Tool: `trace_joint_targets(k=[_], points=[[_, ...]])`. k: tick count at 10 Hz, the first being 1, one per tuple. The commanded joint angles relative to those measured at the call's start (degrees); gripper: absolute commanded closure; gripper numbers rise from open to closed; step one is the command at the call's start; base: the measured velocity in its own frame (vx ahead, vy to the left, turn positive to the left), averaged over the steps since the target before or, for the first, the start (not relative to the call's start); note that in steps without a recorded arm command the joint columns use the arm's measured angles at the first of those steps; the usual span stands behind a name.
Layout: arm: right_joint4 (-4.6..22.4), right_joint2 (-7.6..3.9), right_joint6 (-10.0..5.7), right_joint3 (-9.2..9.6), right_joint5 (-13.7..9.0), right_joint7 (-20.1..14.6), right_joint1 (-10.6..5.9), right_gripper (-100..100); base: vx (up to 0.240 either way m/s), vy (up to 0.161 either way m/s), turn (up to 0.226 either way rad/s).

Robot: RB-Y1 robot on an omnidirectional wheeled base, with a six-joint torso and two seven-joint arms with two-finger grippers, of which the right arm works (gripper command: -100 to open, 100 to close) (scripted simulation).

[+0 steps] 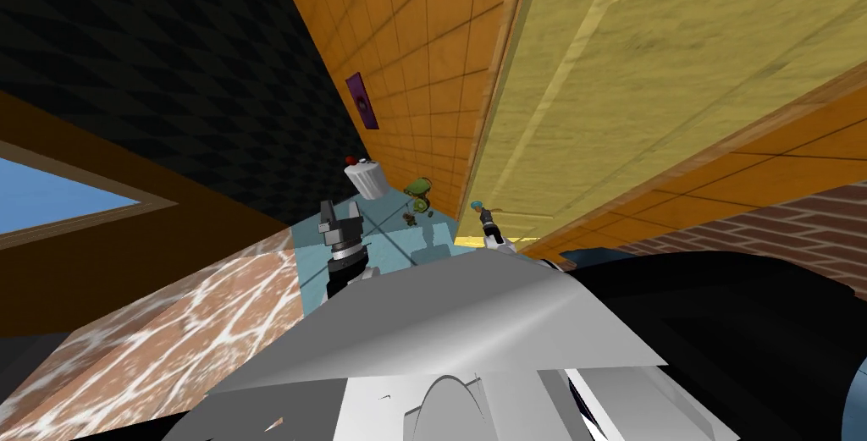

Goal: Pull the door open

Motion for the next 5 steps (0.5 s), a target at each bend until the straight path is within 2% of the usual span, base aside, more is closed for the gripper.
trace_joint_targets(k=[1, 5], points=[[-0.4, -0.29, -0.33, 0.86, 0.4, -0.8, 0.53, 100, -0.205, -0.034, 0.112], [-1.2, -1.67, -1.42, 3.35, 1.6, -3.6, 1.69, 100, -0.238, -0.052, 0.125]])
